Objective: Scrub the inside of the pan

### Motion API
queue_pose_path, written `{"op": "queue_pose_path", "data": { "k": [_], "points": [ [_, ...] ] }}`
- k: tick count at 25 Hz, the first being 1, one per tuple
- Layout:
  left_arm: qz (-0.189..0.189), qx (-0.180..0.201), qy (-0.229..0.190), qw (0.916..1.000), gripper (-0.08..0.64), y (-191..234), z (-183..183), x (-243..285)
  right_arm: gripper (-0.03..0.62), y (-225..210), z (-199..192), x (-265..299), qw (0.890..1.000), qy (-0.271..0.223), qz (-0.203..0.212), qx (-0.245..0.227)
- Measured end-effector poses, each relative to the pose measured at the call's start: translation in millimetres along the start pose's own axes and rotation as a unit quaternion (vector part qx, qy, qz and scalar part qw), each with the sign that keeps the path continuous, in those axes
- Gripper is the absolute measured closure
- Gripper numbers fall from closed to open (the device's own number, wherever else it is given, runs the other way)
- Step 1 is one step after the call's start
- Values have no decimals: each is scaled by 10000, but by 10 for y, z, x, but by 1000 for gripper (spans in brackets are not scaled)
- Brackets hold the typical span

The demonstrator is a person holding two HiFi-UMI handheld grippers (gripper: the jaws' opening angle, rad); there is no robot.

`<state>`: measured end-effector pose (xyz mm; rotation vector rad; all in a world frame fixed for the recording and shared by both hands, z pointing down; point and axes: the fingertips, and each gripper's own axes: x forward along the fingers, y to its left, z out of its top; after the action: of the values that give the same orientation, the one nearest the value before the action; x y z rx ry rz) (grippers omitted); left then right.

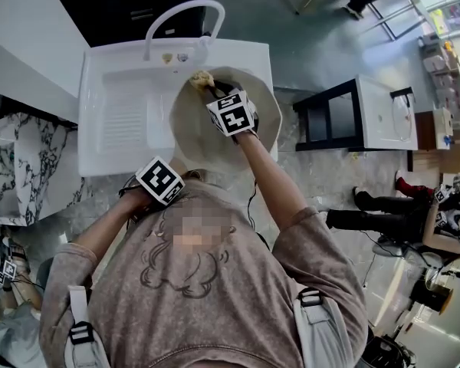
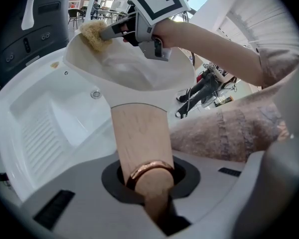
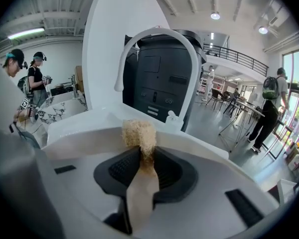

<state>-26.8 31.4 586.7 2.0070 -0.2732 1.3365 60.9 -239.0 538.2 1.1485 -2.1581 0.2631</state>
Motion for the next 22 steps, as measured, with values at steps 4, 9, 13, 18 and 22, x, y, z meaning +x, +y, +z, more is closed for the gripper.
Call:
{"op": "queue_pose_path", "data": {
  "k": [4, 9, 13, 18, 22],
  "points": [
    [13, 0, -20, 10000, 499, 9, -10, -2, 492, -237, -56, -77, 9993, 76, -293, 209],
    [-11, -26, -24, 10000, 499, -3, -10, 6, 492, -450, -113, -172, 9981, 223, -534, 191],
    [-14, -5, -21, 10000, 497, -5, -18, 4, 492, -523, -134, -223, 9979, 370, -523, -40],
    [-31, -23, -25, 10000, 497, -10, -27, 4, 492, -557, -202, -309, 9966, 597, -505, -247],
    [7, -13, -33, 10000, 497, 5, -19, -4, 495, -589, -271, -389, 9947, 880, -444, -309]
  ]
}}
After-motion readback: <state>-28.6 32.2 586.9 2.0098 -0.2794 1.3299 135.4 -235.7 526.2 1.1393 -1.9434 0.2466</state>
